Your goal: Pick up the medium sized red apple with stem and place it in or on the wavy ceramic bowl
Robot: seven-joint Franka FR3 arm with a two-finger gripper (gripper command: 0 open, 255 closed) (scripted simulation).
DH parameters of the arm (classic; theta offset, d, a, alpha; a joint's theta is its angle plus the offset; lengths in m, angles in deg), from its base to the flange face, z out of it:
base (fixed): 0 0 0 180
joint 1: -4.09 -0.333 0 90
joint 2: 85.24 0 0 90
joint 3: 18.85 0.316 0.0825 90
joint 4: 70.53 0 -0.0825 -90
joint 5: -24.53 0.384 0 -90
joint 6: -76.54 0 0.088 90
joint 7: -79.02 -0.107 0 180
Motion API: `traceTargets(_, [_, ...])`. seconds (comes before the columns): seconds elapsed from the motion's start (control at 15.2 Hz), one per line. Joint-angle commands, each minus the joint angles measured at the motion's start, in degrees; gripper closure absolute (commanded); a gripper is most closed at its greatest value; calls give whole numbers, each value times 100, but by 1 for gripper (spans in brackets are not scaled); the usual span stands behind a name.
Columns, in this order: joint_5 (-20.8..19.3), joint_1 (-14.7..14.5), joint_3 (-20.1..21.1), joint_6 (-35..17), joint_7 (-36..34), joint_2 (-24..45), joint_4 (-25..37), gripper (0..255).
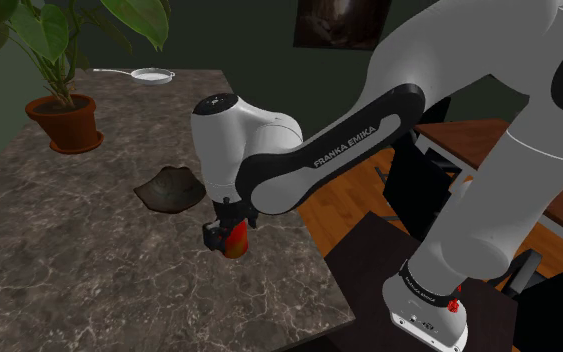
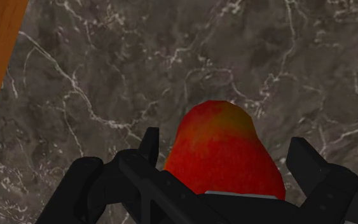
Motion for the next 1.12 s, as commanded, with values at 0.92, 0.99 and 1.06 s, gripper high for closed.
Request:
traceTargets(0.92, [174, 6, -11, 375, 143, -251, 171, 255])
traceTargets(0.99, [204, 7, -15, 450, 169, -296, 209, 255])
traceTargets(1.06, [232, 8, -19, 526, 193, -341, 249, 255])
